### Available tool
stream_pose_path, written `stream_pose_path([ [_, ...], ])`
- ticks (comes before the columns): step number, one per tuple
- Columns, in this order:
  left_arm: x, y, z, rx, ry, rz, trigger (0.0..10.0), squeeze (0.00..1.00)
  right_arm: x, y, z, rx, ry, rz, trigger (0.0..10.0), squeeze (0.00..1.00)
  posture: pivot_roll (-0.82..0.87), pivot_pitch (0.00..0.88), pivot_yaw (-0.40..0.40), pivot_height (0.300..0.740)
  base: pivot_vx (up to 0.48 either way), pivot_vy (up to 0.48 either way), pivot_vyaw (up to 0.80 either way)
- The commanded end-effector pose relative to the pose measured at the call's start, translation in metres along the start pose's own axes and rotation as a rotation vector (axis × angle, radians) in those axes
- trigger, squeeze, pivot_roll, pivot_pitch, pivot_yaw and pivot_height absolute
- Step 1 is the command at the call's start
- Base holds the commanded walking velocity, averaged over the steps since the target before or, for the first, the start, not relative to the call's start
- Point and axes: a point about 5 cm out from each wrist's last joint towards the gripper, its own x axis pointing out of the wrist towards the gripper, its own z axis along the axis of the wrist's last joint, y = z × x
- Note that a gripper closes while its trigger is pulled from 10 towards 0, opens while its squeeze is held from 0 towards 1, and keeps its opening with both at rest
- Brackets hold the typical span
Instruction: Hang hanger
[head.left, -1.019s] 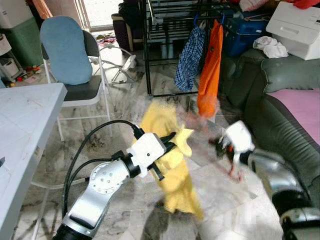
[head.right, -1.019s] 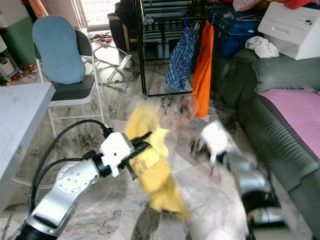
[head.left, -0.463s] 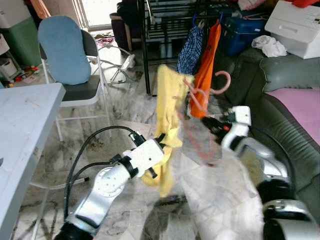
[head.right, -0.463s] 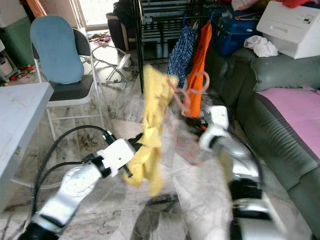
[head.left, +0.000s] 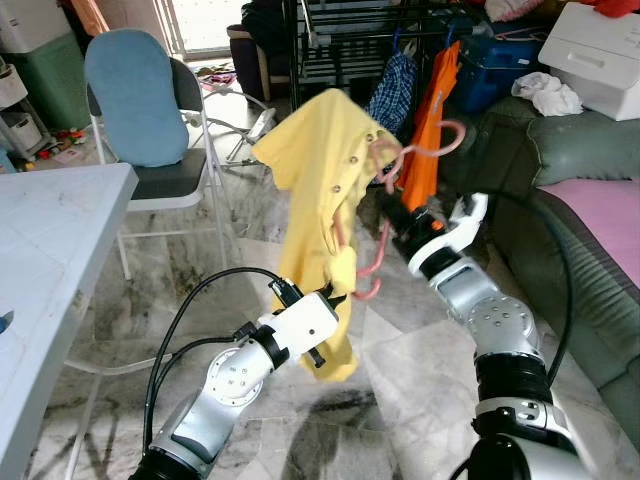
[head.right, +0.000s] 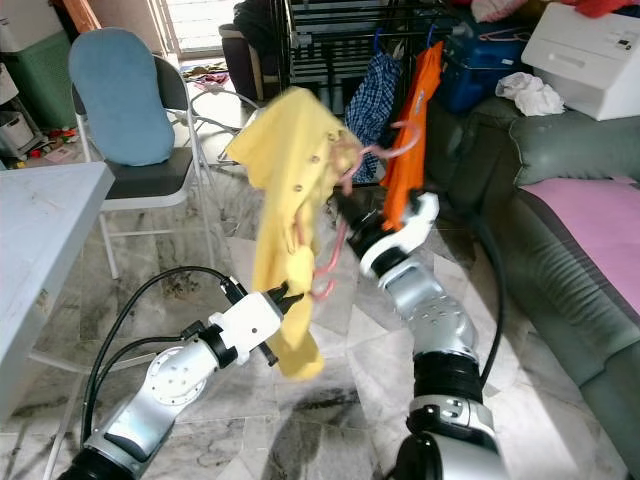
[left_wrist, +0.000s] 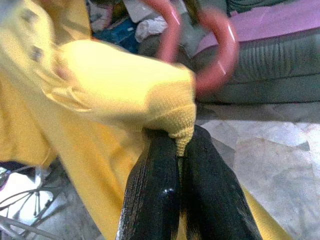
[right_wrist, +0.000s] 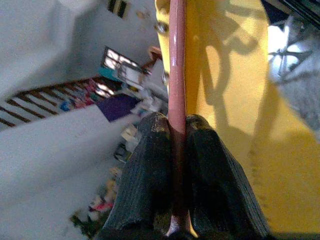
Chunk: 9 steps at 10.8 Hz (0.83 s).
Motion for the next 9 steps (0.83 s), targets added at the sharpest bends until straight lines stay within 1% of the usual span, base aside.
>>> stream_pose_path([
  [1,0.001,-0.011,-0.004,0.007,0.006,-0.041,10.0,0.0,0.011,0.033,0.017,-0.02,-0.077,0.115,10.0,0.0,-0.06,0.0,0.014,0.74,0.0,0.0,0.0],
  [2,0.001,-0.012,-0.005,0.009,0.008,-0.042,10.0,0.0,0.011,0.032,0.023,-0.096,-0.08,0.099,10.0,0.0,-0.06,0.0,0.013,0.74,0.0,0.0,0.0],
  [3,0.0,-0.014,-0.007,0.008,0.012,-0.047,10.0,0.0,0.009,0.023,0.031,-0.247,-0.059,0.056,10.0,0.0,-0.06,0.0,0.013,0.74,0.0,0.0,0.0],
  [4,-0.002,-0.016,-0.01,0.005,0.02,-0.05,10.0,0.0,0.004,0.02,0.034,-0.478,0.017,0.056,10.0,0.0,-0.06,0.0,0.013,0.74,0.0,0.0,0.0],
  [5,-0.002,-0.016,-0.013,0.002,0.029,-0.041,10.0,0.0,-0.001,0.018,0.03,-0.752,0.103,0.064,10.0,0.0,-0.06,0.0,0.008,0.74,0.0,0.0,0.0],
  [6,-0.002,-0.017,-0.015,-0.008,0.039,-0.04,10.0,0.0,-0.003,0.015,0.028,-0.843,0.134,0.068,10.0,0.0,-0.06,0.0,0.009,0.74,0.0,0.0,0.0],
  [7,-0.001,-0.02,-0.019,-0.043,0.06,-0.052,10.0,1.0,-0.005,0.011,0.024,-0.93,0.155,0.061,10.0,0.0,-0.06,0.0,0.01,0.74,0.0,0.0,0.0],
  [9,0.002,-0.026,-0.025,-0.054,0.088,-0.071,10.0,1.0,-0.008,0.007,0.013,-0.952,0.179,0.082,10.0,0.0,-0.07,0.001,0.011,0.74,0.0,0.0,0.0],
])
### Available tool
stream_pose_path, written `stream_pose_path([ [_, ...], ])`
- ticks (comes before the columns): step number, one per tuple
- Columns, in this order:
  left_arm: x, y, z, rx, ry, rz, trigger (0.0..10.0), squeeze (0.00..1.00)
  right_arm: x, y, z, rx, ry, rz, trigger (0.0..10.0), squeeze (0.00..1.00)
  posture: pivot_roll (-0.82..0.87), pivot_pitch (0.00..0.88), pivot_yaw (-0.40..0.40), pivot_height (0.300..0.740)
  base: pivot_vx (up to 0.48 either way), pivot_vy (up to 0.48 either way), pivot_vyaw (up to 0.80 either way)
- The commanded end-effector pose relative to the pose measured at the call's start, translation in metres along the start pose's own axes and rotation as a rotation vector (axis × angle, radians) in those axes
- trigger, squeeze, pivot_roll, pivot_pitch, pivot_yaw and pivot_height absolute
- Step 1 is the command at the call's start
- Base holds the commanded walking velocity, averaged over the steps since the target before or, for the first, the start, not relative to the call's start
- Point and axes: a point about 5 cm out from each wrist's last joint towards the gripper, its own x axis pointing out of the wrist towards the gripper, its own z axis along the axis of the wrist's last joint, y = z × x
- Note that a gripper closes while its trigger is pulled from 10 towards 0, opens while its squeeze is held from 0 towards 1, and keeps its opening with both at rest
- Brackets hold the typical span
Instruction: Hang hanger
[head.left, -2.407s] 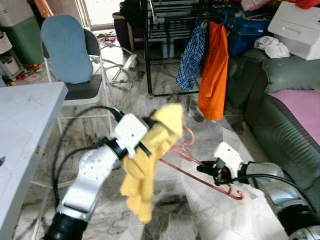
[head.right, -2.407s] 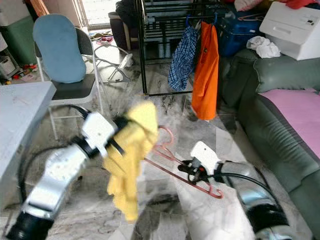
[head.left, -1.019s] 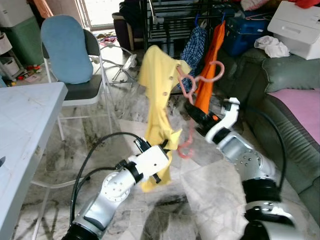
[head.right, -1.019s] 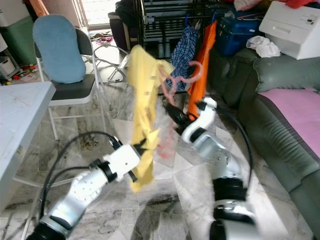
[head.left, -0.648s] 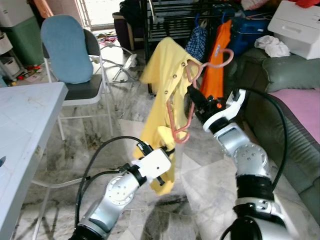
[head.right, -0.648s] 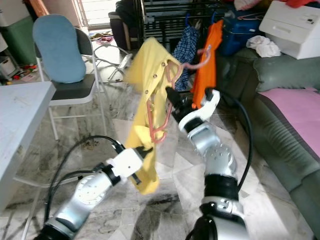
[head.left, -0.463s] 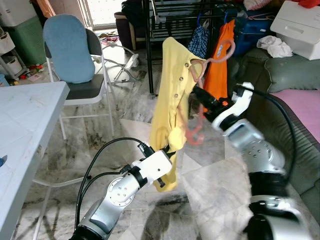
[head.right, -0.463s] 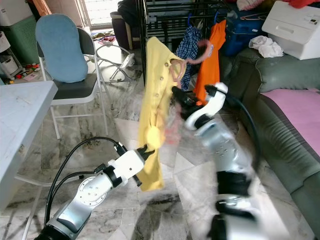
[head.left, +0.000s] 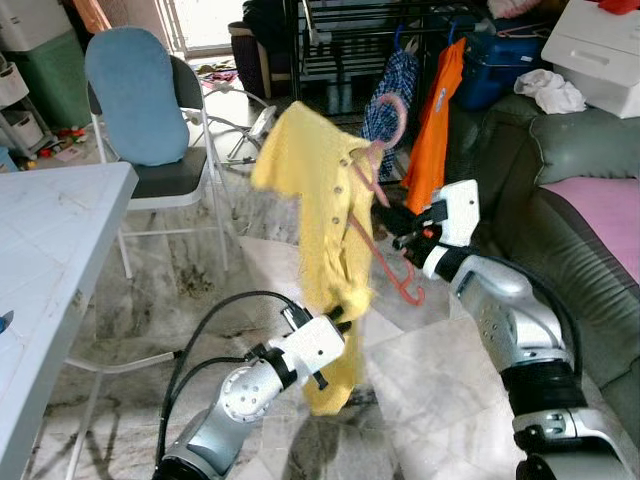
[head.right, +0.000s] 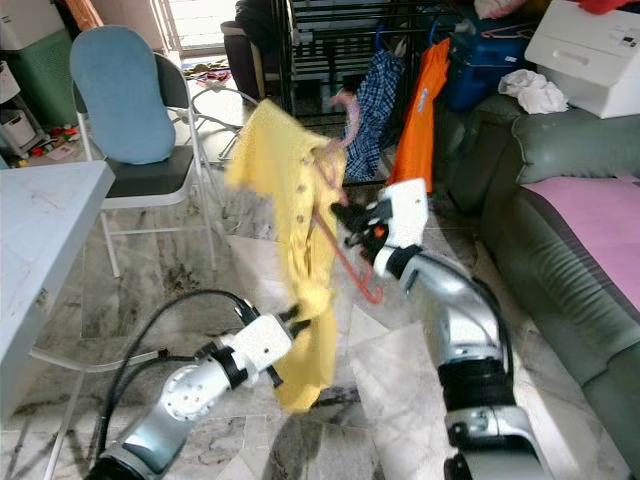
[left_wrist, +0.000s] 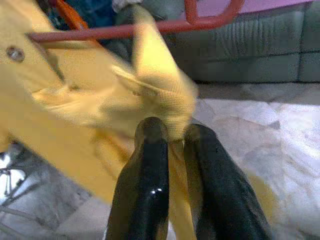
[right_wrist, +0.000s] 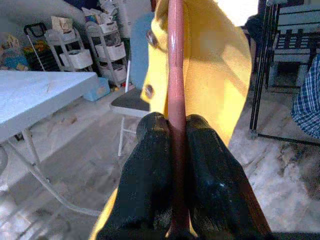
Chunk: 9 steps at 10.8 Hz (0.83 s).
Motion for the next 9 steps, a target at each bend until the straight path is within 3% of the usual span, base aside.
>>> stream_pose_path([
  [1,0.003,-0.003,0.0,0.001,0.006,-0.022,10.0,1.0,0.003,0.007,0.009,-0.045,-0.062,0.027,10.0,0.0,-0.06,0.007,0.012,0.74,0.0,0.0,0.0],
  [3,0.004,-0.008,0.006,-0.012,-0.018,-0.067,10.0,1.0,0.002,0.008,0.003,-0.088,-0.072,-0.002,10.0,0.0,-0.06,0.015,0.014,0.74,0.0,0.0,0.0],
  [5,-0.004,0.004,0.007,-0.017,-0.03,0.017,10.0,1.0,-0.002,0.008,-0.004,-0.139,-0.08,-0.012,10.0,0.0,-0.05,0.019,0.017,0.74,0.0,0.0,0.0],
  [6,-0.017,0.029,0.008,-0.066,-0.05,0.203,10.0,1.0,-0.01,0.008,-0.014,-0.17,-0.049,0.01,10.0,0.0,-0.05,0.019,0.018,0.74,0.0,0.0,0.0],
  [9,-0.049,0.081,0.015,-0.113,-0.08,0.523,10.0,1.0,-0.027,0.006,-0.027,-0.254,0.003,0.124,10.0,0.0,-0.04,0.017,0.014,0.74,0.0,0.0,0.0],
])
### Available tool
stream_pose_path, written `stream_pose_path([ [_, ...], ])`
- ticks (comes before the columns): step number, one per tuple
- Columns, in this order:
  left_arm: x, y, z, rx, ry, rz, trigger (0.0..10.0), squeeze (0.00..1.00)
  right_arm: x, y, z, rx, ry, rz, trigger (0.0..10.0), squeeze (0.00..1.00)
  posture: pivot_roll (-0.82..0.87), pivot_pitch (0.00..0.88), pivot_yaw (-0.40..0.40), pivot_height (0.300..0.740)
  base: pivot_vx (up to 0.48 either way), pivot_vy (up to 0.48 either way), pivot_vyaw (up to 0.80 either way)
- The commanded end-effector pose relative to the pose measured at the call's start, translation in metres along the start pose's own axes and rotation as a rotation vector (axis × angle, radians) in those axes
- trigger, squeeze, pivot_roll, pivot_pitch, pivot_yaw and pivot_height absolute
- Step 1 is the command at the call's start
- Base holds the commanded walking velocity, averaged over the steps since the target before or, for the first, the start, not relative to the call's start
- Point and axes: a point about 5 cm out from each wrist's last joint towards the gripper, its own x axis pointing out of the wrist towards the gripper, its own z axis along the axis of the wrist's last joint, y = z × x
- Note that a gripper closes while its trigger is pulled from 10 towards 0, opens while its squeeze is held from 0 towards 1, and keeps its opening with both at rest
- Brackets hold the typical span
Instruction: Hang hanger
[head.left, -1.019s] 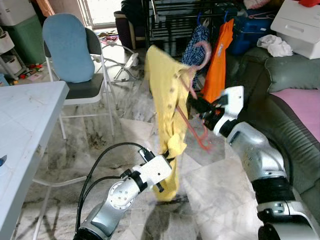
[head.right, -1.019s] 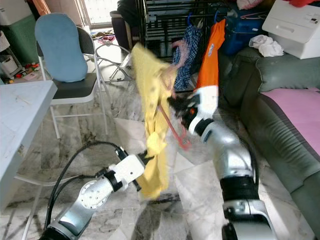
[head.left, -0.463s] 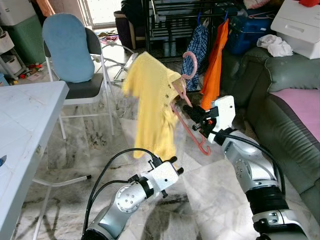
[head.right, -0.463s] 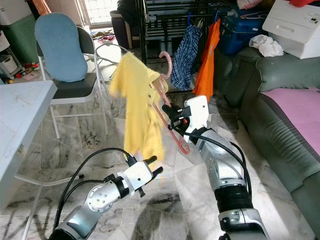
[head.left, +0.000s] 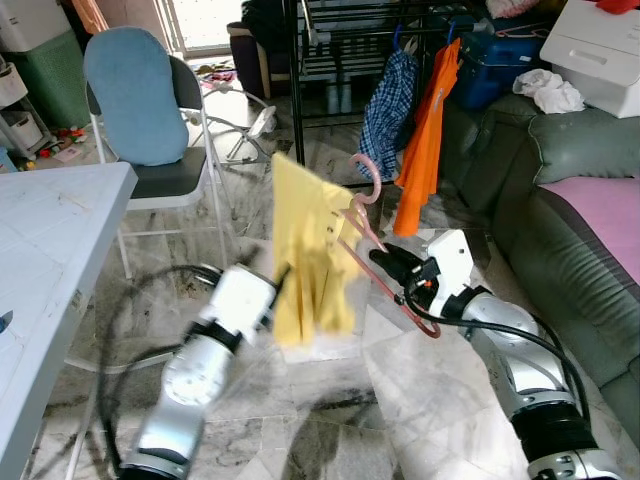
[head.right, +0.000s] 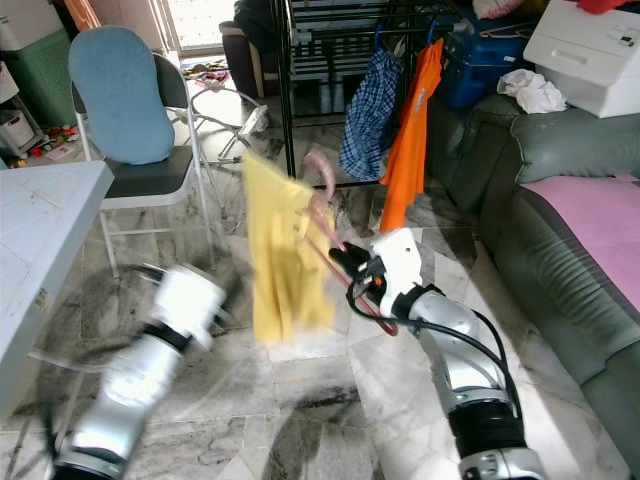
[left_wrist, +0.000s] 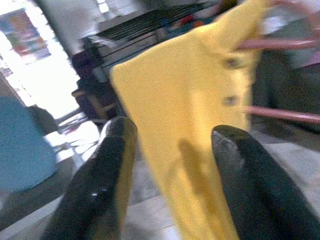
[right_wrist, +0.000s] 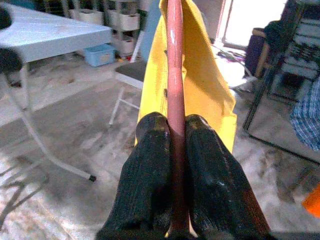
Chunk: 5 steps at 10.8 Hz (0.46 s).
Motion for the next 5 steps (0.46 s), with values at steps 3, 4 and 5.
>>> stream_pose_path([
  [3,0.009,0.018,0.006,-0.003,0.009,0.068,10.0,1.0,-0.003,0.002,0.013,-0.046,-0.077,0.073,10.0,0.0,-0.05,0.021,0.008,0.74,0.0,0.0,0.0],
  [4,0.016,0.012,0.013,-0.08,-0.006,0.07,10.0,1.0,-0.001,0.005,0.016,-0.033,-0.095,0.091,10.0,0.0,-0.05,0.024,0.007,0.74,0.0,0.0,0.0],
  [5,0.02,0.002,0.02,-0.146,-0.035,0.041,10.0,1.0,-0.001,0.009,0.016,-0.021,-0.102,0.116,10.0,0.0,-0.06,0.028,0.004,0.74,0.0,0.0,0.0],
])
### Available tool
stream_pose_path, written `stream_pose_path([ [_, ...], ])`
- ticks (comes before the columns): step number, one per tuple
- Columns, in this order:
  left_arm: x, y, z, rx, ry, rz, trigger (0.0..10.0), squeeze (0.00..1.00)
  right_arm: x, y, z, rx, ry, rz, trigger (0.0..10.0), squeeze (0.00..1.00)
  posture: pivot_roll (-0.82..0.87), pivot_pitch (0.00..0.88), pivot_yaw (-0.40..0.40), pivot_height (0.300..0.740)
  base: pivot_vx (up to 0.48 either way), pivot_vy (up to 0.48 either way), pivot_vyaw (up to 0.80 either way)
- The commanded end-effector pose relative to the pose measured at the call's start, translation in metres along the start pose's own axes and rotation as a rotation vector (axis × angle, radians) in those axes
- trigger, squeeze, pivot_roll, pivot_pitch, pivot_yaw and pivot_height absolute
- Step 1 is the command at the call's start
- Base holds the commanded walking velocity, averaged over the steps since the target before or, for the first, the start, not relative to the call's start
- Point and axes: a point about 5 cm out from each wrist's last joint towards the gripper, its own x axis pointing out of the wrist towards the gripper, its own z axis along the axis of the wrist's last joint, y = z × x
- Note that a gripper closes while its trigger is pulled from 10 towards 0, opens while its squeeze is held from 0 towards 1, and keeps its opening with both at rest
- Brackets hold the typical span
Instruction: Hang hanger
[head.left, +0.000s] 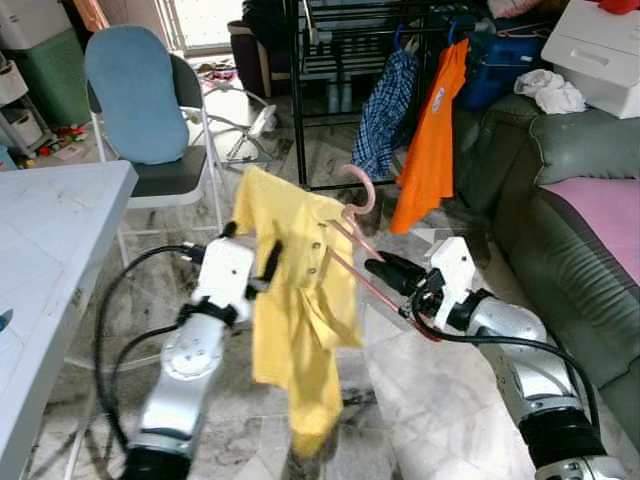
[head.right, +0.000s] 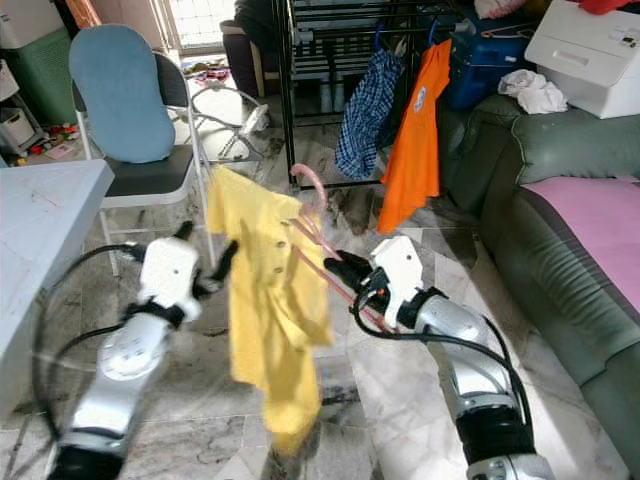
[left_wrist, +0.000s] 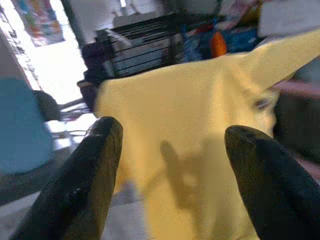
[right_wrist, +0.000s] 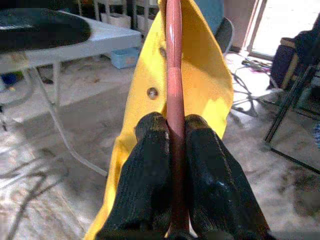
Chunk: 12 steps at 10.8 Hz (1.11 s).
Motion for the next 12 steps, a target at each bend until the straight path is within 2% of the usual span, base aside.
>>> stream_pose_path([
  [1,0.002,-0.005,0.007,-0.009,-0.027,-0.04,10.0,1.0,0.005,0.004,0.017,-0.021,-0.078,0.04,10.0,0.0,-0.06,0.03,0.003,0.74,0.0,0.0,0.0],
  [2,0.003,-0.013,0.009,-0.04,-0.037,-0.089,10.0,1.0,0.005,0.006,0.021,-0.013,-0.087,0.068,10.0,0.0,-0.07,0.031,0.003,0.74,0.0,0.0,0.0],
  [4,0.006,-0.016,0.005,-0.054,-0.018,-0.113,10.0,1.0,0.003,0.008,0.03,0.026,-0.112,0.119,10.0,0.0,-0.07,0.028,0.002,0.74,0.0,0.0,0.0],
  [5,0.01,-0.016,0.003,-0.084,-0.011,-0.108,10.0,0.28,0.003,0.011,0.033,0.042,-0.118,0.161,10.0,0.0,-0.08,0.026,0.002,0.74,0.0,0.0,0.0],
  [6,0.014,-0.017,0.003,-0.112,-0.013,-0.111,10.0,0.0,0.002,0.015,0.036,0.056,-0.12,0.195,10.0,0.0,-0.08,0.024,0.003,0.74,0.0,0.0,0.0],
  [9,0.021,-0.021,0.0,-0.158,-0.006,-0.115,10.0,0.0,-0.006,0.022,0.036,0.09,-0.102,0.234,10.0,0.0,-0.09,0.02,0.011,0.74,0.0,0.0,0.0],
  [10,0.021,-0.018,-0.003,-0.163,0.0,-0.092,4.7,0.0,-0.008,0.025,0.034,0.103,-0.092,0.243,10.0,0.0,-0.09,0.021,0.015,0.74,0.0,0.0,0.0],
  [11,0.02,-0.012,-0.005,-0.165,0.0,-0.072,0.0,0.0,-0.01,0.024,0.031,0.091,-0.075,0.228,10.0,0.0,-0.1,0.024,0.017,0.74,0.0,0.0,0.0],
  [12,0.019,-0.011,-0.005,-0.168,-0.001,-0.071,0.0,0.0,-0.011,0.022,0.031,0.086,-0.07,0.216,10.0,0.0,-0.09,0.026,0.017,0.74,0.0,0.0,0.0],
])
